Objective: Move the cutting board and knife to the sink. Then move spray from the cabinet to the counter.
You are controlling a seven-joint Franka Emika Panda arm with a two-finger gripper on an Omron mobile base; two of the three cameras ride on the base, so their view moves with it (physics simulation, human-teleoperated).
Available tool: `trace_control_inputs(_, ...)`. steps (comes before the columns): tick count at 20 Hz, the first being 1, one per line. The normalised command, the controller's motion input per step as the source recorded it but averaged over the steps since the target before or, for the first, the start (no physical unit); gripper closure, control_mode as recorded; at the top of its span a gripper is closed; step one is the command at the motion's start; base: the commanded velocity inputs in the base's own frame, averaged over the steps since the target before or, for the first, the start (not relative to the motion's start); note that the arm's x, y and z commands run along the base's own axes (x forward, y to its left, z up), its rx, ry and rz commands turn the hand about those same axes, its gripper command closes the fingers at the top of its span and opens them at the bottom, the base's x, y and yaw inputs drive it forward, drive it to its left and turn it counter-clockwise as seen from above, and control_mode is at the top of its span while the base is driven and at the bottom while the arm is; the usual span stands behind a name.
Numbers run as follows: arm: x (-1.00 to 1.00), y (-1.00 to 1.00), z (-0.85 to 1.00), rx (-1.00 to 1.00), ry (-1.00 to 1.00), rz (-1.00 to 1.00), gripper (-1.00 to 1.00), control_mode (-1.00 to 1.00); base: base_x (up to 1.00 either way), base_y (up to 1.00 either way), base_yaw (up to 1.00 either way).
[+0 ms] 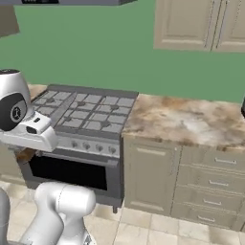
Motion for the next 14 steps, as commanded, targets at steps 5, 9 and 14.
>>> trace_control_inputs(5, 0.00, 0.00, 0.00, 0.00, 0.00, 0.00, 1.00, 1.00, -0.04, 0.24, 0.70)
trace_control_inputs(9, 0.00, 0.00, 0.00, 0.00, 0.00, 0.00, 1.00, 1.00, 0.01, 0.56, 0.68)
trace_control_inputs(14, 0.00, 0.00, 0.00, 0.00, 0.00, 0.00, 1.00, 1.00, 0.33, 0.32, 0.83)
